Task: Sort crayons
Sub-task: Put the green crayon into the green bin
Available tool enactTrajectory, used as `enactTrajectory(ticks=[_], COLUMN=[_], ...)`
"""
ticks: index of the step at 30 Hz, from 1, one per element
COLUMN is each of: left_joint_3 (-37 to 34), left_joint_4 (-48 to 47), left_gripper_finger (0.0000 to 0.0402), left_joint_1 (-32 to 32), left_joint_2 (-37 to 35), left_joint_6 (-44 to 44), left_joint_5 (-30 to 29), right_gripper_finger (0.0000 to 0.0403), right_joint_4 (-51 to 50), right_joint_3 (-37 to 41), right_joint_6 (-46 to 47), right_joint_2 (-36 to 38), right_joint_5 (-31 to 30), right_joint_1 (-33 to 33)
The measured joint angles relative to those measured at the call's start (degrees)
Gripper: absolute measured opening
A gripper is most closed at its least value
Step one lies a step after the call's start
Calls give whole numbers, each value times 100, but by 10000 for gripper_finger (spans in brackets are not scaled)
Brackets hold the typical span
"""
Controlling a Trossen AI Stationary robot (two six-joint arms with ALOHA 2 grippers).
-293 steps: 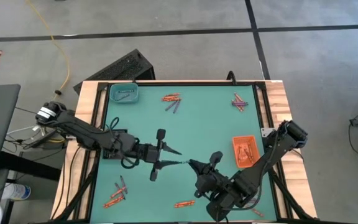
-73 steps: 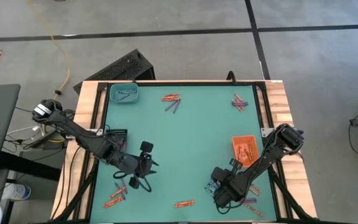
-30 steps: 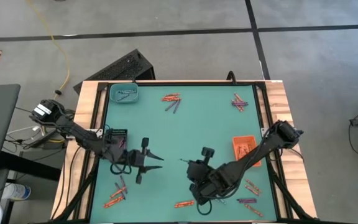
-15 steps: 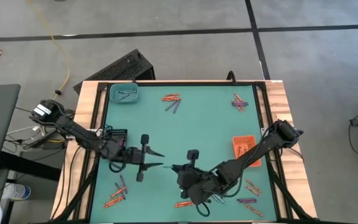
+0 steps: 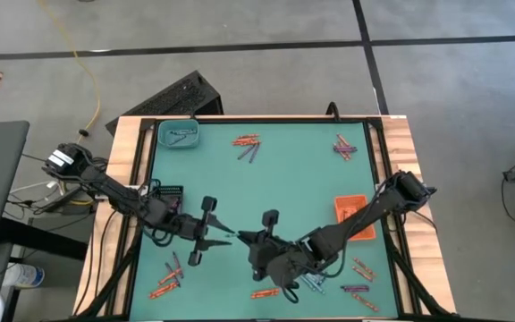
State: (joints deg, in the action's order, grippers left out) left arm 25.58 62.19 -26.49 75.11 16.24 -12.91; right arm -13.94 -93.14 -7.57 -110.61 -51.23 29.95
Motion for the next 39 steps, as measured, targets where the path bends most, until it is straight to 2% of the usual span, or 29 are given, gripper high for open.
enactTrajectory(ticks=[11, 16, 28, 32, 36, 39], left_joint_3=[0, 0, 0, 0, 0, 0], left_joint_4=[336, 321, 365, 437, 388, 208], left_gripper_finger=[116, 90, 15, 9, 7, 7], left_joint_1=[-4, -4, -142, -148, -125, -42], left_joint_2=[0, 0, 0, 0, 0, 0], left_joint_6=[355, 448, 1049, 1188, 1273, 1340], left_joint_5=[-51, -135, -487, -490, -510, -644], right_gripper_finger=[3, 3, 4, 6, 29, 73], right_joint_4=[384, 728, 771, 772, 662, 360], right_joint_3=[0, 0, 0, 0, 0, 0], right_joint_6=[-168, -327, -170, -87, 404, 783], right_joint_2=[0, 0, 0, 0, 0, 0], right_joint_5=[192, 344, 368, 366, 363, 346], right_joint_1=[-124, -159, -195, -210, -289, -381])
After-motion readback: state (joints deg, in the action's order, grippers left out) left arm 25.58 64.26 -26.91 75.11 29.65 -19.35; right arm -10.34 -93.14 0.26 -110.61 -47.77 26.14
